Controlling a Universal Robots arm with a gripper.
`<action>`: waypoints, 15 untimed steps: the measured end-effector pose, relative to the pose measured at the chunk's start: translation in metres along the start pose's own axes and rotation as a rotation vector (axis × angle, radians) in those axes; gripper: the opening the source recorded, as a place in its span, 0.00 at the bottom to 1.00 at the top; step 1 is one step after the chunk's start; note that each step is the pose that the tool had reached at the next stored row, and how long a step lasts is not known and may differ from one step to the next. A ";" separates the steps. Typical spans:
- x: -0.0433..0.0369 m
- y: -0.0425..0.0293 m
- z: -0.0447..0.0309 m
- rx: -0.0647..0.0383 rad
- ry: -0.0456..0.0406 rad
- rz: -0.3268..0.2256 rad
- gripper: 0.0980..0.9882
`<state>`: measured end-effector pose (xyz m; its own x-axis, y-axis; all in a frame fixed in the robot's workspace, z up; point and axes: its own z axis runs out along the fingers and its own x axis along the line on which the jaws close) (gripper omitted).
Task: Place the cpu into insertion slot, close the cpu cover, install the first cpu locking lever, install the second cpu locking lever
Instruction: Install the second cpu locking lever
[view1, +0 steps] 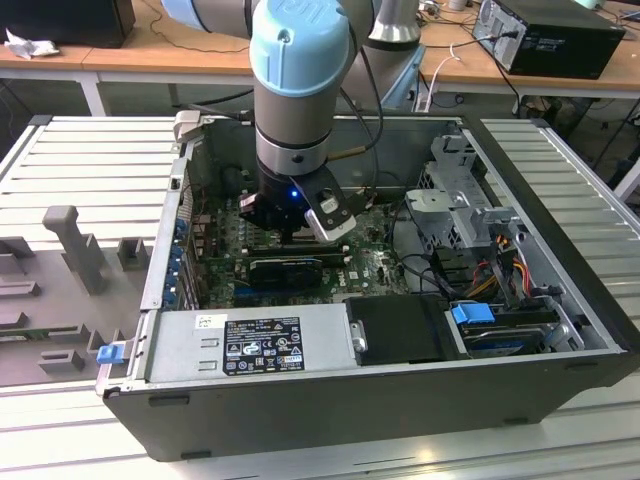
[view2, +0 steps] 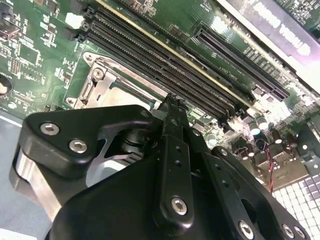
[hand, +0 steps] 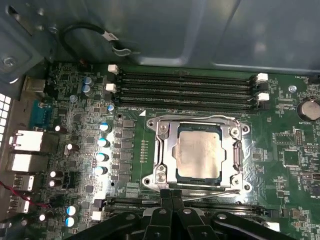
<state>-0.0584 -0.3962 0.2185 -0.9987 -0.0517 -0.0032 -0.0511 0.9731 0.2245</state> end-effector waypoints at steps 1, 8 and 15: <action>0.0000 0.0000 0.0001 0.000 -0.0001 0.000 0.01; 0.0000 -0.0001 0.0000 0.000 -0.0001 0.000 0.01; 0.0004 -0.0004 -0.0001 -0.001 -0.0001 0.000 0.01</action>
<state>-0.0587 -0.3966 0.2185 -0.9987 -0.0518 -0.0033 -0.0512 0.9729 0.2253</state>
